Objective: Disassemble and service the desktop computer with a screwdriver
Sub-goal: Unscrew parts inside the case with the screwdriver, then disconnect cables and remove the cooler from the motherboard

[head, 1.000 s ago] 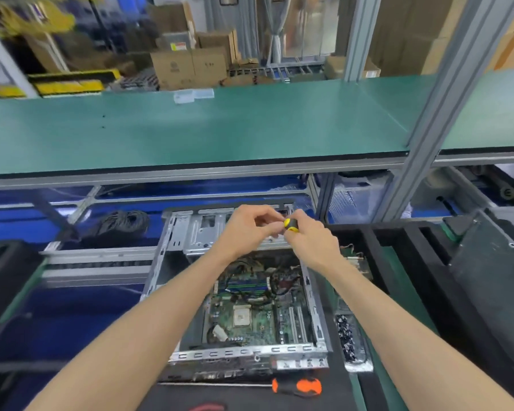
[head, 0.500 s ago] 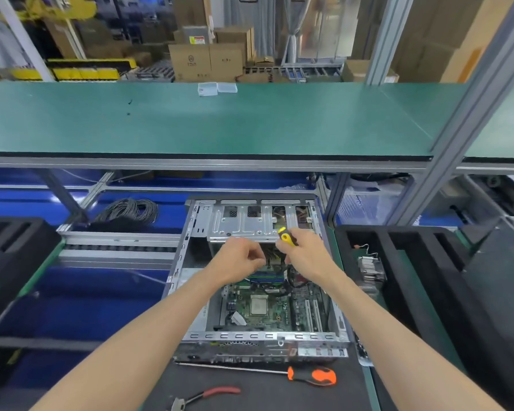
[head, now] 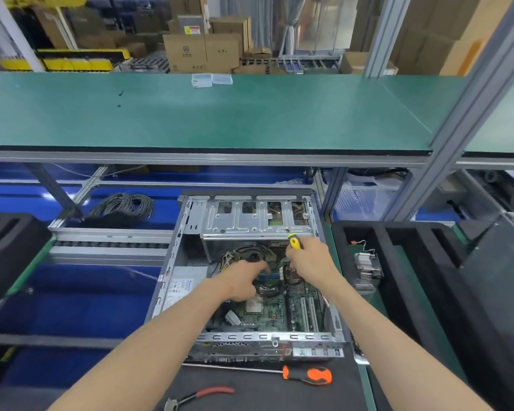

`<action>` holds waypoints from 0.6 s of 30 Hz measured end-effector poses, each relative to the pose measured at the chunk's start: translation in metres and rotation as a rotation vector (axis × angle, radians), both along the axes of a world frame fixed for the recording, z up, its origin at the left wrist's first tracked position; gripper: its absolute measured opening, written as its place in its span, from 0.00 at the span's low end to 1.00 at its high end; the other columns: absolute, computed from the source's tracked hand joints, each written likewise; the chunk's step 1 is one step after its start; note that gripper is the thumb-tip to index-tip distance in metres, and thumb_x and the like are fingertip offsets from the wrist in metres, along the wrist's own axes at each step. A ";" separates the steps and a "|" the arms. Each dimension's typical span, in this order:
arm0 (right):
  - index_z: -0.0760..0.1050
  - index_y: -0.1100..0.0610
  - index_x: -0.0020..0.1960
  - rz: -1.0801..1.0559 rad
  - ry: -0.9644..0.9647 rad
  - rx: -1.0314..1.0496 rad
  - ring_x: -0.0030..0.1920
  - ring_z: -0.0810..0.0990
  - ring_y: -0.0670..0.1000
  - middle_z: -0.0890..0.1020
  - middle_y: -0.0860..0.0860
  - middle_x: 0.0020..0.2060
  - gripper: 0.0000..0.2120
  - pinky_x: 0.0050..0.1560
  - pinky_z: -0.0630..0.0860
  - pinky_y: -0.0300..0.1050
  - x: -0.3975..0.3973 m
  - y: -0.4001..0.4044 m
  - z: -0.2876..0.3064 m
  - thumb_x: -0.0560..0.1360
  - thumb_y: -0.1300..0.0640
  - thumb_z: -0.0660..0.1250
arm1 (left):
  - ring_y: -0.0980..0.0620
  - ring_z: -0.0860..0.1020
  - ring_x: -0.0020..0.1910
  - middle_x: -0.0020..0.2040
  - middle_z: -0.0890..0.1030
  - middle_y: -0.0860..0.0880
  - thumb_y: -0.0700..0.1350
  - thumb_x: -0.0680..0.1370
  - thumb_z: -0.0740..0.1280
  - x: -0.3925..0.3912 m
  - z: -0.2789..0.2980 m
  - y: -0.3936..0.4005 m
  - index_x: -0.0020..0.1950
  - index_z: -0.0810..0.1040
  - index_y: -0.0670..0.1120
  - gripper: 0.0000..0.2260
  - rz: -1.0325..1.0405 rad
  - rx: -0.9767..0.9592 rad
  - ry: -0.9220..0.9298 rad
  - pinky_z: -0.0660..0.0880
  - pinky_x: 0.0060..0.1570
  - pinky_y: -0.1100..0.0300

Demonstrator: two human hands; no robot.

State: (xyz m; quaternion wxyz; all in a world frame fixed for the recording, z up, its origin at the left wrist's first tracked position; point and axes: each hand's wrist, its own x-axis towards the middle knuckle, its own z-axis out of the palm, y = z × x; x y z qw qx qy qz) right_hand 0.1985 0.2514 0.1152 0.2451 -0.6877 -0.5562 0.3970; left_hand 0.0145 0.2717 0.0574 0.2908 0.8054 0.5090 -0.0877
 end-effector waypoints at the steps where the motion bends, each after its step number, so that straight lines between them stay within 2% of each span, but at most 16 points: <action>1: 0.71 0.59 0.41 -0.031 0.004 -0.014 0.36 0.68 0.53 0.74 0.59 0.35 0.07 0.37 0.65 0.47 0.002 0.001 0.000 0.78 0.64 0.62 | 0.43 0.77 0.52 0.51 0.79 0.45 0.34 0.73 0.61 -0.001 -0.001 0.001 0.71 0.70 0.49 0.27 0.018 -0.007 -0.040 0.73 0.45 0.54; 3: 0.75 0.64 0.44 -0.079 -0.001 -0.038 0.35 0.70 0.53 0.78 0.60 0.36 0.06 0.36 0.67 0.46 0.005 0.002 -0.002 0.78 0.64 0.62 | 0.42 0.76 0.58 0.59 0.78 0.43 0.35 0.73 0.62 -0.002 -0.001 0.002 0.68 0.75 0.44 0.22 0.038 -0.004 -0.096 0.73 0.53 0.53; 5: 0.77 0.70 0.47 -0.116 -0.009 -0.045 0.34 0.73 0.54 0.83 0.63 0.37 0.09 0.34 0.70 0.45 0.005 0.003 -0.004 0.77 0.65 0.61 | 0.42 0.77 0.54 0.54 0.79 0.44 0.39 0.74 0.66 -0.002 0.001 0.004 0.56 0.79 0.42 0.11 0.077 0.004 -0.184 0.72 0.49 0.54; 7: 0.79 0.70 0.48 -0.127 -0.002 -0.056 0.33 0.77 0.51 0.85 0.61 0.35 0.11 0.35 0.74 0.44 0.006 0.003 -0.006 0.77 0.64 0.61 | 0.45 0.80 0.49 0.48 0.82 0.48 0.41 0.75 0.70 -0.003 0.006 0.008 0.49 0.81 0.45 0.04 0.155 0.000 -0.303 0.73 0.46 0.56; 9: 0.80 0.68 0.49 -0.123 0.007 -0.074 0.31 0.79 0.48 0.85 0.57 0.30 0.11 0.32 0.74 0.40 0.005 0.004 -0.007 0.78 0.63 0.61 | 0.50 0.82 0.49 0.47 0.85 0.52 0.42 0.75 0.73 -0.007 0.012 0.012 0.50 0.83 0.48 0.05 0.232 -0.038 -0.407 0.76 0.52 0.56; 11: 0.79 0.66 0.50 -0.129 0.007 -0.082 0.29 0.80 0.46 0.84 0.55 0.29 0.10 0.28 0.72 0.38 0.004 0.004 -0.008 0.79 0.63 0.60 | 0.50 0.82 0.50 0.47 0.85 0.53 0.42 0.75 0.74 -0.013 0.019 0.015 0.52 0.82 0.46 0.07 0.251 -0.090 -0.483 0.75 0.55 0.55; 13: 0.78 0.66 0.49 -0.159 0.027 -0.079 0.24 0.79 0.48 0.85 0.58 0.33 0.10 0.24 0.70 0.38 0.004 0.005 -0.009 0.79 0.63 0.60 | 0.51 0.82 0.48 0.46 0.85 0.54 0.40 0.73 0.74 -0.018 0.025 0.014 0.50 0.82 0.43 0.07 0.218 -0.146 -0.539 0.74 0.54 0.57; 15: 0.78 0.65 0.47 -0.194 0.044 -0.079 0.20 0.74 0.51 0.85 0.61 0.38 0.10 0.23 0.70 0.39 0.004 0.005 -0.009 0.79 0.62 0.60 | 0.53 0.80 0.45 0.45 0.85 0.52 0.38 0.72 0.72 -0.019 0.029 0.010 0.45 0.84 0.46 0.05 0.124 -0.207 -0.536 0.75 0.52 0.58; 17: 0.78 0.64 0.46 -0.239 0.065 -0.075 0.19 0.75 0.51 0.85 0.60 0.39 0.10 0.23 0.74 0.41 0.007 0.006 -0.009 0.79 0.61 0.60 | 0.50 0.76 0.42 0.45 0.83 0.48 0.42 0.70 0.67 -0.017 0.029 0.005 0.42 0.83 0.43 0.06 0.044 -0.236 -0.484 0.71 0.48 0.54; 18: 0.78 0.64 0.47 -0.268 0.082 -0.068 0.19 0.76 0.52 0.85 0.59 0.37 0.09 0.23 0.75 0.41 0.009 0.006 -0.008 0.78 0.62 0.60 | 0.50 0.72 0.40 0.42 0.80 0.49 0.46 0.69 0.65 -0.015 0.029 0.002 0.39 0.81 0.40 0.09 0.040 -0.232 -0.468 0.68 0.46 0.53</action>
